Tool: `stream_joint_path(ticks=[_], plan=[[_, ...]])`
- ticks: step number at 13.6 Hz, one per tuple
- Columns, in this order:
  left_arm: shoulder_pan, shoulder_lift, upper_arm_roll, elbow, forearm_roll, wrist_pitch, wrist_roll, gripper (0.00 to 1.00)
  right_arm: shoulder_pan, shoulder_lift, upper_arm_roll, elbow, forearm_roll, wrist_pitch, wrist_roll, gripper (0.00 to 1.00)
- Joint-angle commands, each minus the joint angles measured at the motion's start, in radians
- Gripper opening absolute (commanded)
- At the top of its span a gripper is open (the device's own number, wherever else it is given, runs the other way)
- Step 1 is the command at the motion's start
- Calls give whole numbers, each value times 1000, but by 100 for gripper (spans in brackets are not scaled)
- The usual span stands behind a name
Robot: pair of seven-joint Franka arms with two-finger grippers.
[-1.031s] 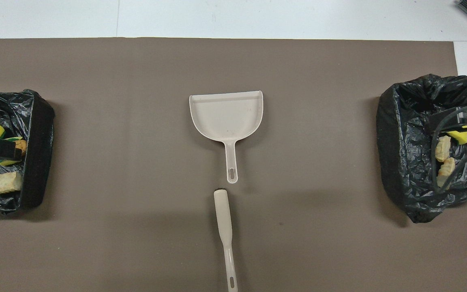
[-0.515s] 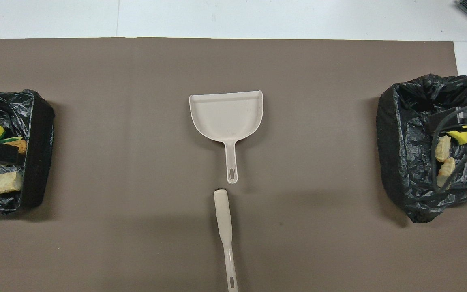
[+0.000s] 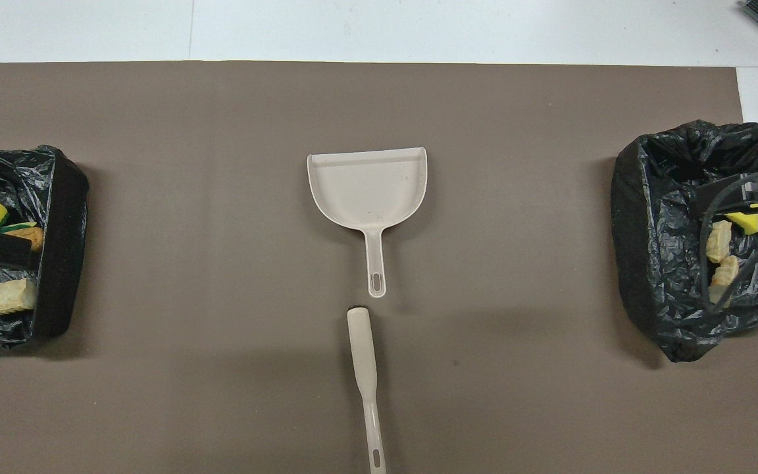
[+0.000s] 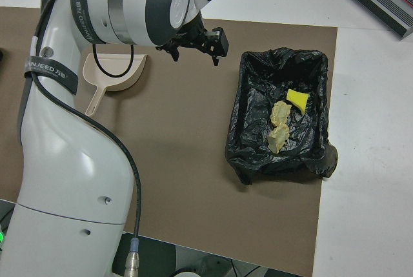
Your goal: Sweep and dump trash in bin
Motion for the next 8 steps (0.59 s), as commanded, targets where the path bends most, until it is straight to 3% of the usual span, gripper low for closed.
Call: stream_joint_path(ticks=[1, 8], plan=[[12, -11, -3, 3, 12, -9, 17, 100, 1, 8, 1, 15, -7, -10, -10, 100], [14, -22, -6, 1, 15, -21, 14, 100, -1, 8, 1, 15, -7, -10, -10, 100]])
